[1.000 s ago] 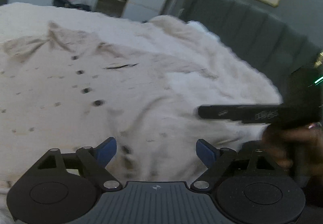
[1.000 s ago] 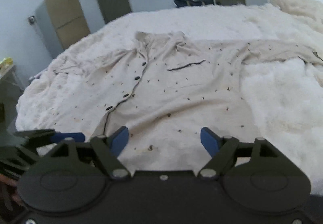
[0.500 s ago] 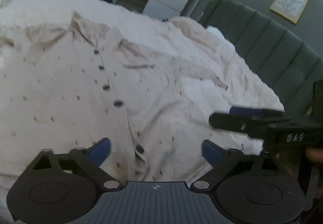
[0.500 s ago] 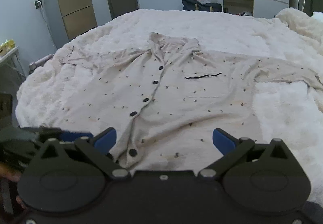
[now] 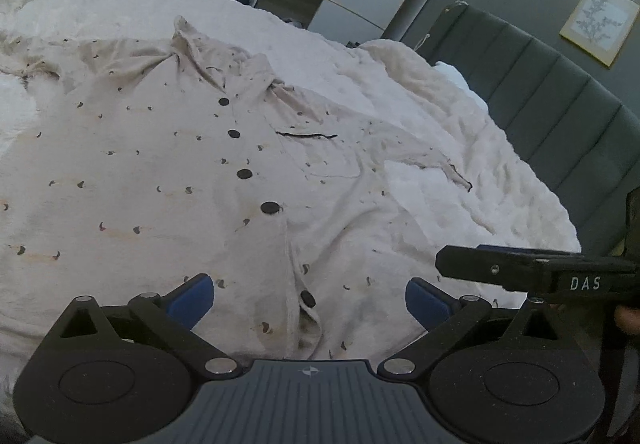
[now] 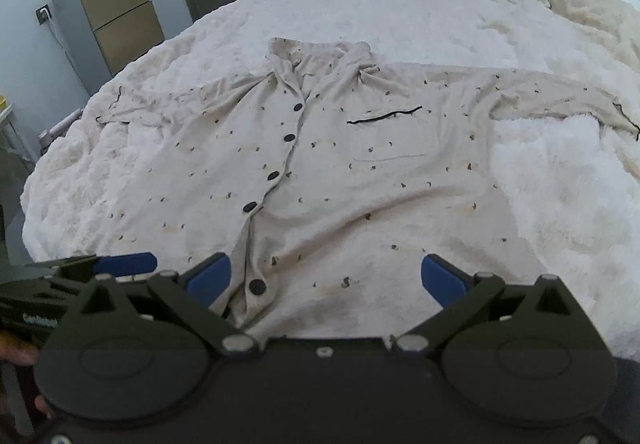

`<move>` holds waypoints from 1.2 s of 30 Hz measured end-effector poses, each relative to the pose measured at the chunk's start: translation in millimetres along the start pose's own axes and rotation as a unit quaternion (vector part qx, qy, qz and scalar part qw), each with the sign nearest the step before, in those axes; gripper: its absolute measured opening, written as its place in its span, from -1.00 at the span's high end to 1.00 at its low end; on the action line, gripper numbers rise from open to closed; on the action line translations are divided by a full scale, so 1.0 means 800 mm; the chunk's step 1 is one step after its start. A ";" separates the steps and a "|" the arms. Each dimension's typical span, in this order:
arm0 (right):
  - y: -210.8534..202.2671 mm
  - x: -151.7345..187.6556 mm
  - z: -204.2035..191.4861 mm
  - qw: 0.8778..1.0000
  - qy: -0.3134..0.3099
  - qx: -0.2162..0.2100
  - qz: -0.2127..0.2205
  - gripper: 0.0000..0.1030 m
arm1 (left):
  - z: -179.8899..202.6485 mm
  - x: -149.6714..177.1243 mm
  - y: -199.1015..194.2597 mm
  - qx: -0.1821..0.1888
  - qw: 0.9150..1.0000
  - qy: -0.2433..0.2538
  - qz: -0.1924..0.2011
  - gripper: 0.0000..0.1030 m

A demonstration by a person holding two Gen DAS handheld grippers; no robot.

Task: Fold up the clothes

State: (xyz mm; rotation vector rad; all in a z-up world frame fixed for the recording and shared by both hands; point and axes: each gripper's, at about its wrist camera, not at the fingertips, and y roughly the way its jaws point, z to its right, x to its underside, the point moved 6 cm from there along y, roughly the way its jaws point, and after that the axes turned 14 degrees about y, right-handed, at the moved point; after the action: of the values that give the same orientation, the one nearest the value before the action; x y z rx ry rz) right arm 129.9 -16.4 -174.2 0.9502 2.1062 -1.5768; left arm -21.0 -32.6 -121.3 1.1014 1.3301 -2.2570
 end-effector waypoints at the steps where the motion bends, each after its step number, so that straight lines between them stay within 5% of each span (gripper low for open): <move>1: 0.000 -0.001 0.003 1.000 0.001 0.000 0.002 -1.00 | -0.001 0.000 0.001 0.000 1.000 0.000 -0.001 -0.97; 5: -0.004 -0.009 0.019 1.000 0.007 -0.004 0.021 -1.00 | -0.010 -0.007 0.004 -0.010 1.000 0.004 0.001 -0.97; 9: -0.015 -0.053 0.071 0.994 0.013 0.028 0.102 -1.00 | -0.029 -0.024 0.003 -0.018 0.999 -0.011 0.031 -0.98; 12: -0.010 -0.106 0.142 0.982 0.039 0.082 0.168 -1.00 | -0.037 -0.031 0.011 -0.012 0.999 -0.023 0.040 -0.98; 17: 0.024 -0.189 0.288 0.955 0.184 0.114 0.201 -0.87 | -0.015 -0.048 0.027 0.036 0.996 -0.033 0.072 -0.98; 21: 0.070 -0.240 0.414 0.912 0.335 0.119 0.206 -0.46 | -0.014 -0.059 0.031 0.011 0.989 -0.092 0.117 -0.98; 24: 0.097 -0.263 0.475 0.875 0.418 0.105 0.220 -0.43 | -0.019 -0.055 0.045 -0.010 0.976 -0.181 0.118 -0.98; 27: 0.134 -0.278 0.521 0.840 0.494 0.093 0.203 -0.43 | -0.011 -0.058 0.050 -0.019 0.972 -0.195 0.131 -0.98; 30: 0.161 -0.286 0.543 0.830 0.518 0.099 0.182 -0.42 | -0.002 -0.066 0.057 -0.011 0.972 -0.197 0.131 -0.98; 32: 0.179 -0.290 0.554 0.823 0.533 0.085 0.176 -0.20 | 0.000 -0.070 0.062 -0.004 0.973 -0.194 0.127 -0.98; 34: 0.191 -0.292 0.563 0.815 0.545 0.077 0.180 0.59 | -0.001 -0.073 0.061 -0.004 0.974 -0.187 0.130 -0.98; 36: 0.187 -0.292 0.565 0.814 0.544 0.084 0.185 0.91 | -0.006 -0.076 0.058 -0.003 0.973 -0.187 0.138 -0.98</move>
State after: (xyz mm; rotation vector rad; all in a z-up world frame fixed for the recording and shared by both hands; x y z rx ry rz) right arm 347.4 -488.6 -280.8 2.6041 2.1113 -1.0791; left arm 48.6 -59.8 -106.1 0.7519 0.9662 -2.1163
